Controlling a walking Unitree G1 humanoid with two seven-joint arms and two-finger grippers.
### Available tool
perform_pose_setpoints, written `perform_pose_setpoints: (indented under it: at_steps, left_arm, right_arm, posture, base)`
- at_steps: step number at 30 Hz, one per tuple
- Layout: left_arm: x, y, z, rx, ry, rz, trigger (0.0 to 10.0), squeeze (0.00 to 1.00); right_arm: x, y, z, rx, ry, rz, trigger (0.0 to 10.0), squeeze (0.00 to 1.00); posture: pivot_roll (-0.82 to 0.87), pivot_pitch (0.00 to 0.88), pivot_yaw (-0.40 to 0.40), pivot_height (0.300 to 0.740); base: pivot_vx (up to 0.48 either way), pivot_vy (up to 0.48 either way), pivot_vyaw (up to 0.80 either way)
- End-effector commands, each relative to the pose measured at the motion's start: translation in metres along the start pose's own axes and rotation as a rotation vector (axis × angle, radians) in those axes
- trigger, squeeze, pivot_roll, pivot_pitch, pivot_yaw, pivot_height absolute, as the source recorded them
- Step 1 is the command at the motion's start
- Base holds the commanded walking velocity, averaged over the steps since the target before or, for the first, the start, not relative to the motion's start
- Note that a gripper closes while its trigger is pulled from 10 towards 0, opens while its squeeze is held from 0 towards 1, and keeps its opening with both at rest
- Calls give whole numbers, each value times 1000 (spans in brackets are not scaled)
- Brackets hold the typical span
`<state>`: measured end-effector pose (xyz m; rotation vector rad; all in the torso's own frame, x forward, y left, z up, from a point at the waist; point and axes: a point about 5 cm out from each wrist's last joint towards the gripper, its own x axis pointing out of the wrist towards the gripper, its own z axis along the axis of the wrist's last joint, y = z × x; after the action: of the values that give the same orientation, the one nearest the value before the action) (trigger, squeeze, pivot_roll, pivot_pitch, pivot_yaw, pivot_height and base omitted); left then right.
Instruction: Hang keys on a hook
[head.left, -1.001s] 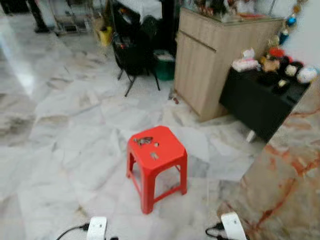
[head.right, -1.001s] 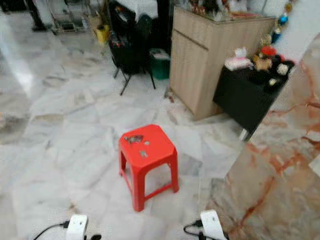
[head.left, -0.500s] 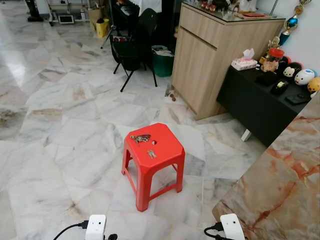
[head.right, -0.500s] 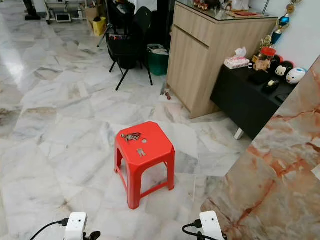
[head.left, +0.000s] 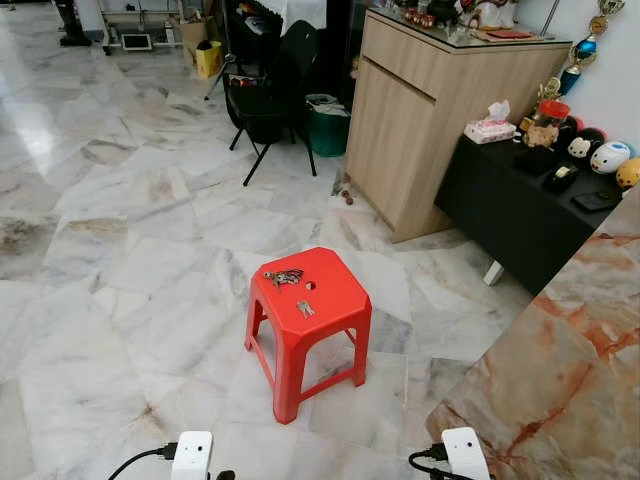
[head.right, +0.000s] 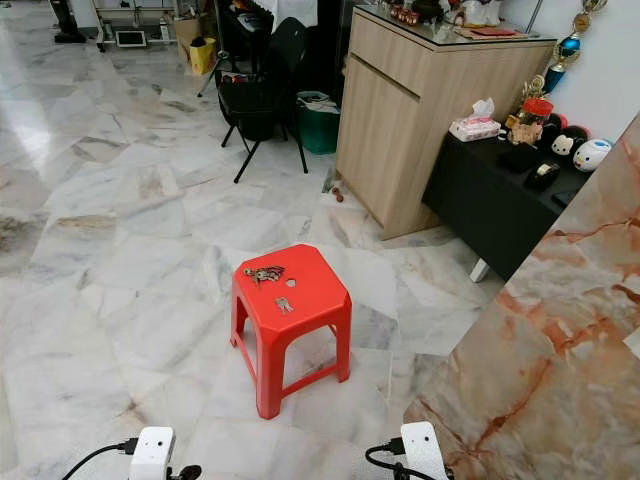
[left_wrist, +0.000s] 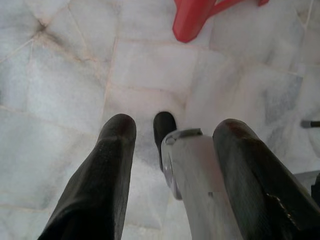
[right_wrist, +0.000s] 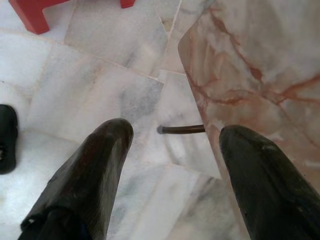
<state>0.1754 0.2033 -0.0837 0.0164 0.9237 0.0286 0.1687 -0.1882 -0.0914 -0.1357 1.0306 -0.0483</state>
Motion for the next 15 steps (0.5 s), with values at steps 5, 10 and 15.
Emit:
perform_pose_setpoints:
  at_steps: [5,10,15]
  left_arm:
    - [0,-1,-2,17,17,10,10000,0]
    - [0,0,-2,20,20,14,10000,0]
    - [0,0,-1,19,20,15,10000,0]
  right_arm:
    - [-1,-2,-7,-37,33,-7,10000,0]
    - [-1,-2,-4,-69,17,-2,10000,0]
    - [0,-3,-3,-39,15,-9,10000,0]
  posture:
    - [76,0,-89,740]
    - [77,0,-88,740]
    - [78,0,-86,740]
  base:
    - [0,313,-506]
    - [0,343,0]
    - [0,335,0]
